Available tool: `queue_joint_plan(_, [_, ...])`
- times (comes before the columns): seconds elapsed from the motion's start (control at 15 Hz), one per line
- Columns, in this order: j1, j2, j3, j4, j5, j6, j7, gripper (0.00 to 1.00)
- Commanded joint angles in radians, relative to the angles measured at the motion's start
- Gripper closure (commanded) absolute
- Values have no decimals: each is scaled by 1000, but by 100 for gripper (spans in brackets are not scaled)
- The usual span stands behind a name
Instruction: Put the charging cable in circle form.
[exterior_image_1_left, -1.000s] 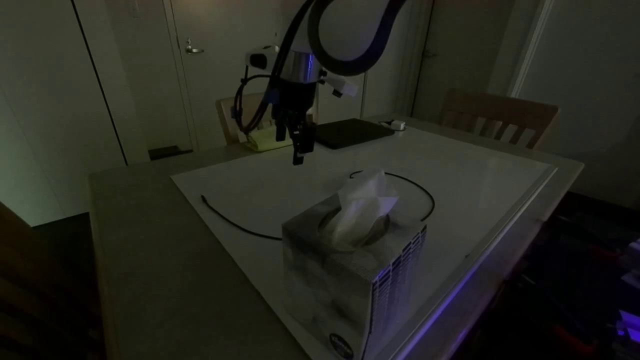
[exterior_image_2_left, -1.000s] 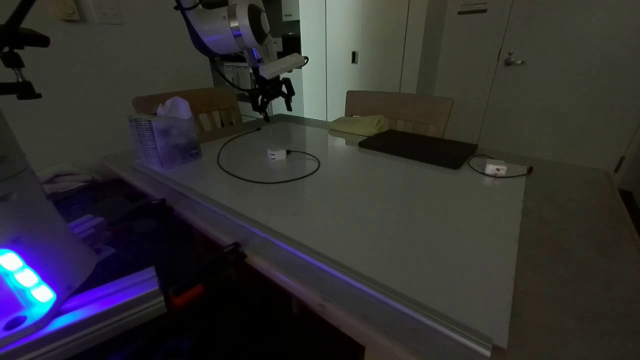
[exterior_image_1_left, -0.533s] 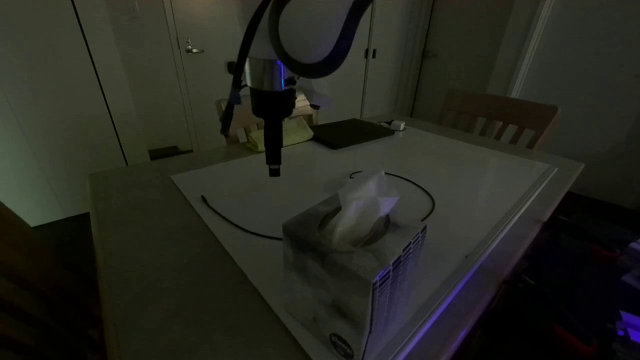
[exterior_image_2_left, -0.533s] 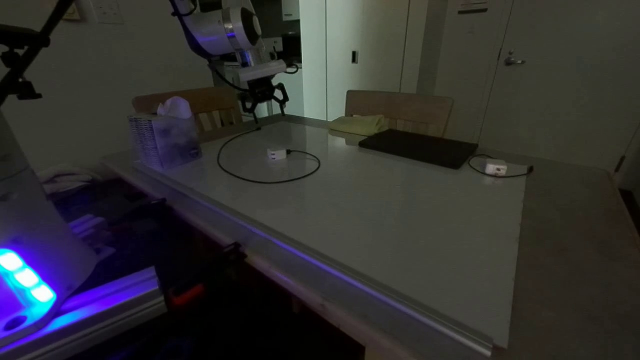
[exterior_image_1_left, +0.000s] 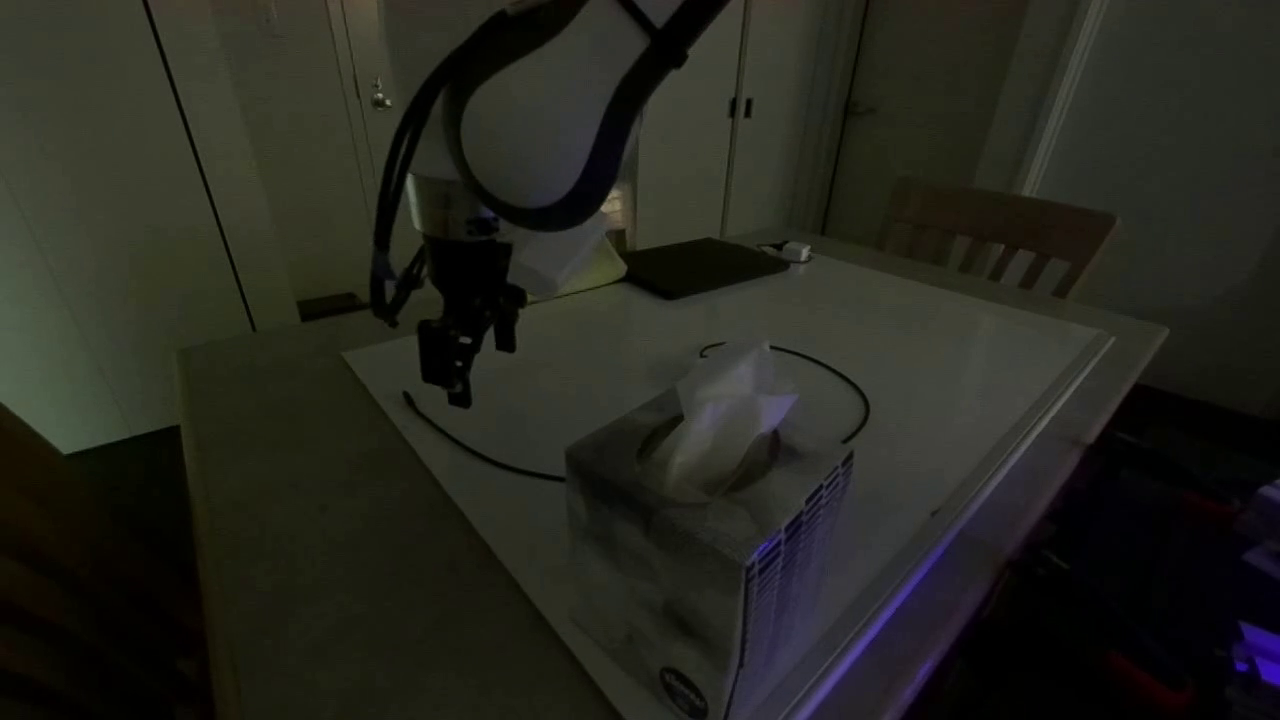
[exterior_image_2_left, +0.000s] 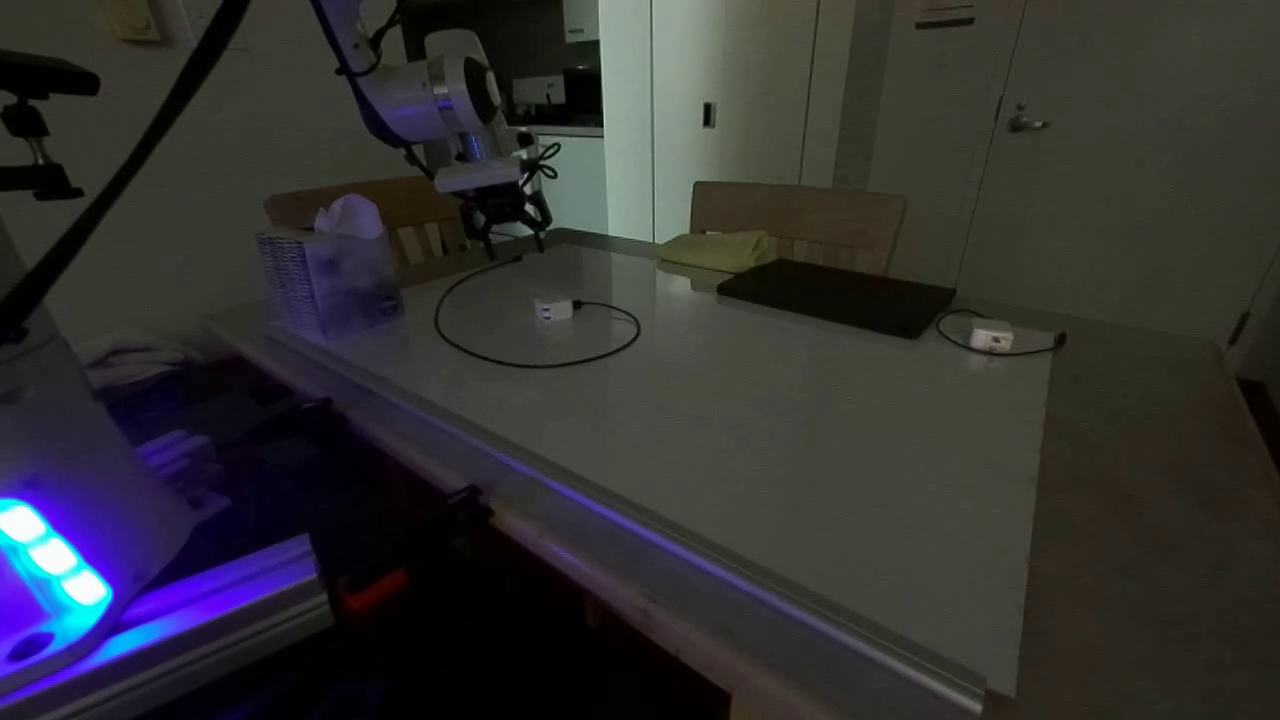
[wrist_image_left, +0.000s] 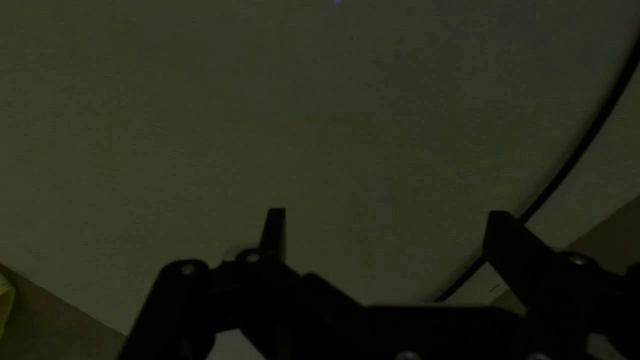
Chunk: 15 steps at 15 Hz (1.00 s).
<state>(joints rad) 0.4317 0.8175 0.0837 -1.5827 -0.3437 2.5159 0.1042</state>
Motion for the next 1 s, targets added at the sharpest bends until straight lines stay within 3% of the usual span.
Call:
queue_joint_plan(0.0, [3, 52, 7, 85, 54, -2, 19, 0])
queue_joint_plan(0.47, [-13, 129, 47, 210, 154, -24, -19, 0])
queue_joint_plan(0.93, [77, 197, -78, 294, 114, 19, 160, 0])
